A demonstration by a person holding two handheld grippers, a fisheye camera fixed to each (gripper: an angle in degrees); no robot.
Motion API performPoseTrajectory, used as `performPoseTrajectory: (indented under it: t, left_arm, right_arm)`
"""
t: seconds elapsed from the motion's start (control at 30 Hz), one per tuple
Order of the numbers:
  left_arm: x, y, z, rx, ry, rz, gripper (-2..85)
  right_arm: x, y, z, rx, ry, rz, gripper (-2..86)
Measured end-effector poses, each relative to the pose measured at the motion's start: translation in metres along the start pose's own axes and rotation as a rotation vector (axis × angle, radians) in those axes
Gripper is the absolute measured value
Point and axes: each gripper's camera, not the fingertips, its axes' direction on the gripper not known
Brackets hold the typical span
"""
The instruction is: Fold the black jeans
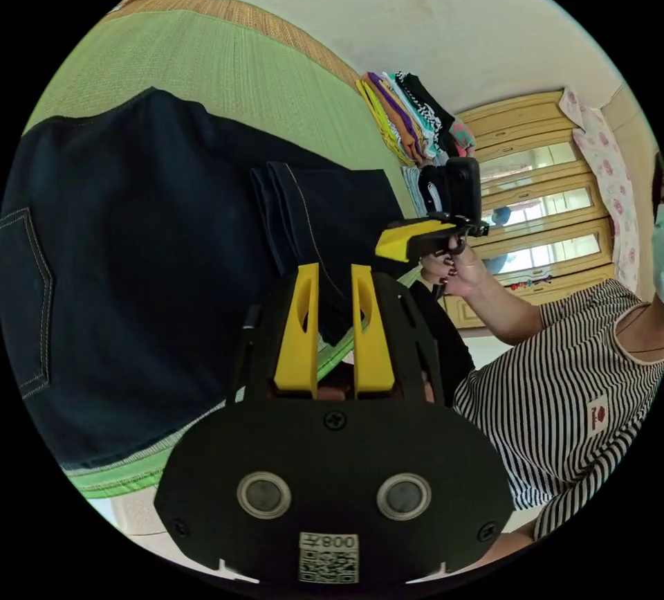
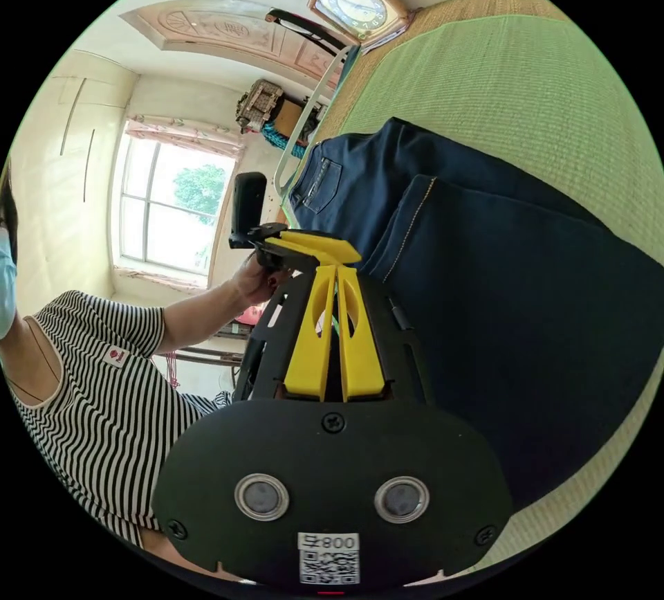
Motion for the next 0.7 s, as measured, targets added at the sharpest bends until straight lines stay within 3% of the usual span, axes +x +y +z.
performPoseTrajectory:
  t: [0.37,0.53,0.7]
  left_arm:
    - [-0.03,0.032,0.031,-0.016,-0.308,-0.052,7.1]
    - [-0.053,0.038,0.047,-0.066,-0.257,-0.071,2.1]
    - [-0.055,0.054,0.041,0.018,-0.281,-0.045,0.7]
  right_arm:
    - [-0.047,-0.015,0.002,-0.025,0.227,0.055,0.1]
    - [-0.086,-0.029,0.037,-0.114,0.287,-0.015,0.5]
    - [-0.114,-0.048,0.066,-0.172,0.352,-0.065,1.8]
